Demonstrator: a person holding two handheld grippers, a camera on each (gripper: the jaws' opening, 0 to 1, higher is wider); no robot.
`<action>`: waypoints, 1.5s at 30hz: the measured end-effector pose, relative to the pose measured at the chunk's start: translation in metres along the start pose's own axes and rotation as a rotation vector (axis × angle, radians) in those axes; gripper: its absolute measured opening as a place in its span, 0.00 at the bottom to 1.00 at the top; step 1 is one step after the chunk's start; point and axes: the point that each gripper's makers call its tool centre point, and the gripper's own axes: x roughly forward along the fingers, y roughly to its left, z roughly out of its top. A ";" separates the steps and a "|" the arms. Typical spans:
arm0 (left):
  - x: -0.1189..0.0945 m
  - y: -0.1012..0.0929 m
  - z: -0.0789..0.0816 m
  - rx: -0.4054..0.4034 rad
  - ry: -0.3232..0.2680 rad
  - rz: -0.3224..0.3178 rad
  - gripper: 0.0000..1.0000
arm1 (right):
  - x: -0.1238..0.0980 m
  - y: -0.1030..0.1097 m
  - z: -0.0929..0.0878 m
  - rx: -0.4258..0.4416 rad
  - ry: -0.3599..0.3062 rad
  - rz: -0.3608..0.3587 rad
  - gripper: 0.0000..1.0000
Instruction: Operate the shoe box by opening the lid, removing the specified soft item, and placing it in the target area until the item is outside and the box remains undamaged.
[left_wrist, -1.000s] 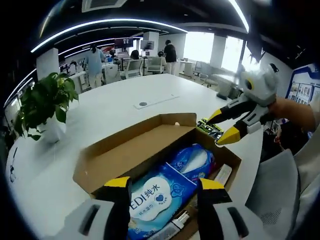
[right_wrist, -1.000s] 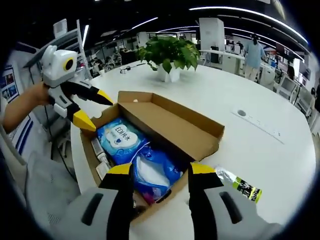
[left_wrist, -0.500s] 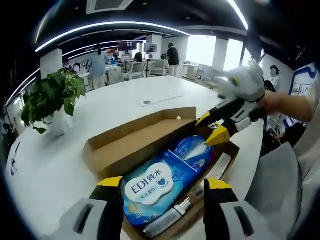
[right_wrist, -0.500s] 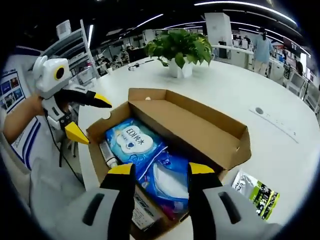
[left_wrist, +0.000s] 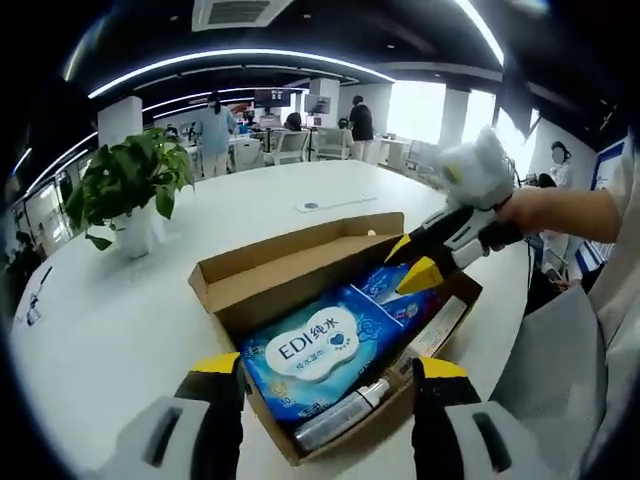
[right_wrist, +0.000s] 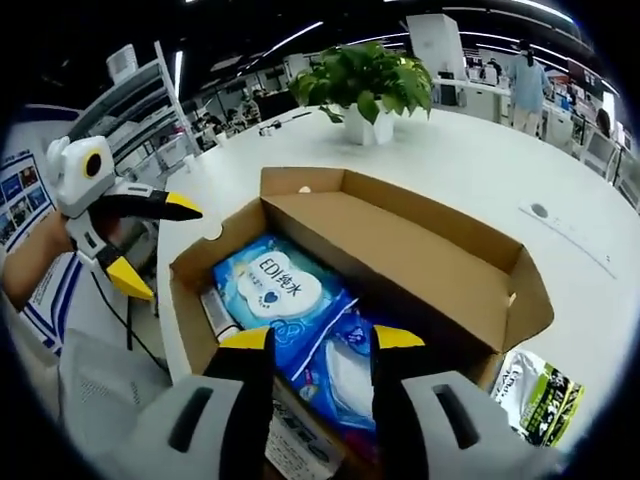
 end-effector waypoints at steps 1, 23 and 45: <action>-0.002 0.000 0.000 -0.002 -0.003 0.001 0.70 | 0.002 0.000 0.000 -0.004 0.003 0.002 0.33; -0.030 -0.006 -0.008 -0.007 -0.097 -0.021 0.91 | 0.042 0.002 -0.009 0.013 0.065 0.048 0.23; -0.036 -0.006 -0.017 -0.043 -0.119 0.005 1.00 | 0.044 -0.001 -0.003 0.041 0.057 0.017 0.17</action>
